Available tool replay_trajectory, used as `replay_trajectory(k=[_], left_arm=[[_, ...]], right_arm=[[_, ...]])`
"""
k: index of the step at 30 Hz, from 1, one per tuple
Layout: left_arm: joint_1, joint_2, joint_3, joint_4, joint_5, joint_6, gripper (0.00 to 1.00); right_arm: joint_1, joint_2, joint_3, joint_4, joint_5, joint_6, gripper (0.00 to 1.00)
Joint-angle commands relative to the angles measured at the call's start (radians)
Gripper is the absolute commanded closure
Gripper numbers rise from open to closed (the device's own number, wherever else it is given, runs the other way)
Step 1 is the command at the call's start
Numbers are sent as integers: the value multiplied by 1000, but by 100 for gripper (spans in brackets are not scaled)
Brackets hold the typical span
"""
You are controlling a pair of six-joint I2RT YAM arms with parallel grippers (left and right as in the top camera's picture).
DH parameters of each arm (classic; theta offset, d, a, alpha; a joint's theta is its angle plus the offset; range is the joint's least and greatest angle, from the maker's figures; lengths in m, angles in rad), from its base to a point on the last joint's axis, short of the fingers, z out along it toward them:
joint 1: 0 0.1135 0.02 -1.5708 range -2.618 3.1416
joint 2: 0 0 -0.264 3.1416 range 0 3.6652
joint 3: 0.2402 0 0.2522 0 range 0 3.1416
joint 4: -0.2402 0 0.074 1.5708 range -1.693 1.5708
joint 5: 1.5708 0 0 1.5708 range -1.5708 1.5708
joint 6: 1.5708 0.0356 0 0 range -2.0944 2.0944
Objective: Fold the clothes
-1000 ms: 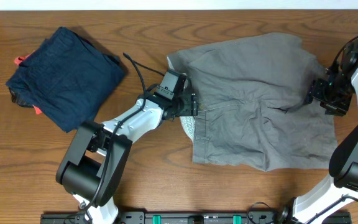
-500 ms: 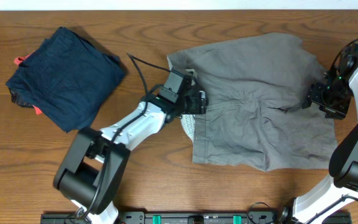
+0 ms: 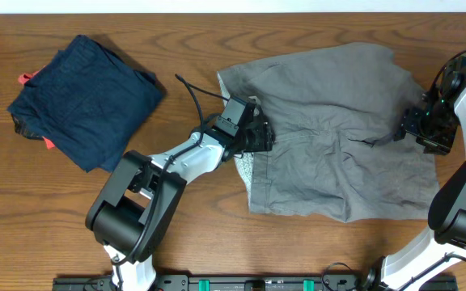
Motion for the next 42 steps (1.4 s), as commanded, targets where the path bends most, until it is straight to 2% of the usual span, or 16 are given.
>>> replay_trajectory(k=[1,7,9,14,16,17,22,23,24,25,29,32,33,34,36,42], left_arm=[[2,11,3,70,75,-16,45],[3,11,4,165,120,-18,86],[3,11,4,161,120,-17,94],[1,11,3,123,119,-17,93],[-3,14,3,80,119,-16,88],[-5,18,2,67,118,-16,88],[-10,19,-3,77,112,-16,85],[-10,19,-3,84,112,-16,85],[-10,19,-3,90,112,-16,92],[-10,18,-3,94,112,-16,94],[34,-27,6,76,130,-8,94],[90,-134,16,0,220,-31,94],[106,-174,16,-45,208,-16,94],[118,-210,16,-104,136,24,94],[122,-240,13,-198,-40,26,94],[117,-226,11,-256,-41,97,94]], right_arm=[[-3,-6,-5,3,7,-2,28],[-3,-6,-5,2,7,-2,28],[-3,-6,-5,3,7,-2,29],[-3,-6,-5,3,7,-2,29],[-3,-6,-5,3,7,-2,29],[-3,-6,-5,3,7,-2,29],[-3,-6,-5,5,7,-2,29],[-3,-6,-5,5,7,-2,29],[-3,-6,-5,3,7,-2,29],[-3,-6,-5,3,7,-2,29],[-3,-6,-5,3,8,-2,29],[-3,-6,-5,3,9,-3,28],[-3,-6,-5,3,8,-6,28],[-3,-6,-5,3,8,-6,28],[-3,-6,-5,4,8,-5,28],[-3,-6,-6,-5,41,1,28]])
